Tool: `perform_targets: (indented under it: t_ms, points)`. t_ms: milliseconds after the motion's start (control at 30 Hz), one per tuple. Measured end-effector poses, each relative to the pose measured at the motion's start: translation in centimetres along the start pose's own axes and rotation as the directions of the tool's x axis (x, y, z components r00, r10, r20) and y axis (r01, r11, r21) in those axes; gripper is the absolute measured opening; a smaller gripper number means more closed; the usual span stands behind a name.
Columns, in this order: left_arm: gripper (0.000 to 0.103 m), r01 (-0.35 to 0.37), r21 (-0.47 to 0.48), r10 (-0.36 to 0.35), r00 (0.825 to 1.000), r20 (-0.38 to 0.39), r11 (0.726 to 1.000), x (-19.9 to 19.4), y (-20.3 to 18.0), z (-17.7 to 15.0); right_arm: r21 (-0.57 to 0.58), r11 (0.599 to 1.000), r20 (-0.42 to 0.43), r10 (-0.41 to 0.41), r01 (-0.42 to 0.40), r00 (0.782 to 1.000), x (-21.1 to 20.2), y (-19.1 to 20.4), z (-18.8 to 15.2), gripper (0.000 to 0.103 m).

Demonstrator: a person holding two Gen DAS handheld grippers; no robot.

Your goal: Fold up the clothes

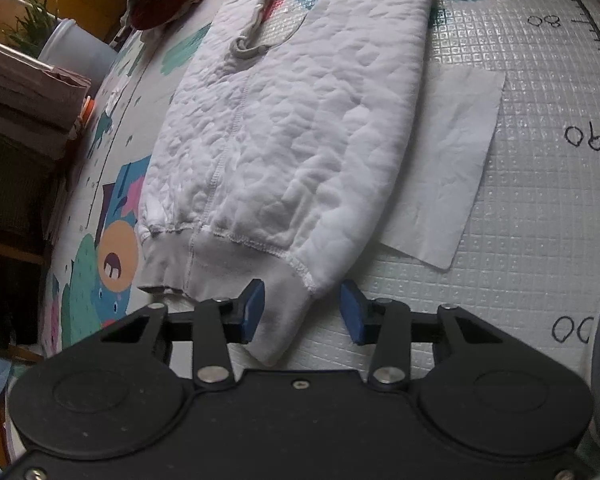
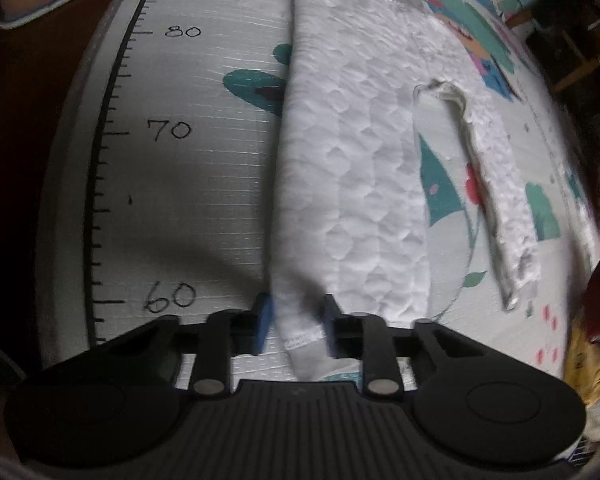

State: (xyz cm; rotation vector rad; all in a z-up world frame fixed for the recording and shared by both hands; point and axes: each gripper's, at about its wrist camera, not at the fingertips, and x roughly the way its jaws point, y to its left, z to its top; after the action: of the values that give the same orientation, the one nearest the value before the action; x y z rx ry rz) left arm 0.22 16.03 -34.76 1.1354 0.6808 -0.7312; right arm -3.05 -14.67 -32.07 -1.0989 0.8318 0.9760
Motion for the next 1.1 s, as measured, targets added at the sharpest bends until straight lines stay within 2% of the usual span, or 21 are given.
perform_targets:
  t_ms: [67,167,333,467,567,700,867,1000,1100]
  points:
    - [0.013,0.041,-0.039,-0.042,0.999,-0.013,0.998,0.1,0.3,0.2,0.011,1.000,0.002,0.022,-0.022,1.000,-0.1,-0.3,0.0,0.014]
    - [0.003,0.052,-0.020,-0.052,0.998,-0.037,0.998,0.0,-0.3,0.7,0.034,0.997,0.010,0.062,-0.062,0.998,-0.5,-1.3,-0.2,0.010]
    - [0.002,0.119,-0.017,-0.120,0.991,-0.057,0.993,-1.9,-1.7,1.3,0.026,0.992,0.037,0.124,-0.125,0.992,-1.9,-2.7,-1.4,0.009]
    - [0.002,0.187,-0.065,-0.190,0.981,-0.047,0.980,-4.8,-2.4,1.6,0.029,0.981,0.072,0.188,-0.191,0.979,-3.2,-3.5,-2.2,0.009]
    - [0.002,0.173,-0.144,-0.178,0.984,-0.023,0.974,-6.4,-0.7,2.1,0.035,0.978,0.097,0.202,-0.206,0.975,-4.3,-5.5,-2.6,0.009]
    - [0.002,0.105,-0.241,-0.106,0.994,0.005,0.965,-7.8,2.9,2.9,0.071,0.988,0.124,0.130,-0.139,0.984,-5.4,-9.7,-2.5,0.009]
    - [0.002,0.067,-0.371,-0.054,0.997,0.047,0.926,-7.3,7.1,3.1,0.145,0.989,0.138,0.001,-0.022,0.990,-6.3,-15.9,-2.1,0.008]
    - [0.002,0.079,-0.506,-0.044,0.996,0.081,0.859,-6.1,9.7,2.8,0.182,0.983,0.125,-0.053,0.029,0.991,-5.8,-20.0,-1.5,0.008]
    - [0.002,0.091,-0.583,-0.046,0.995,0.091,0.807,-4.9,11.3,2.4,0.210,0.978,0.088,-0.032,0.013,0.996,-4.1,-22.8,-1.0,0.008]
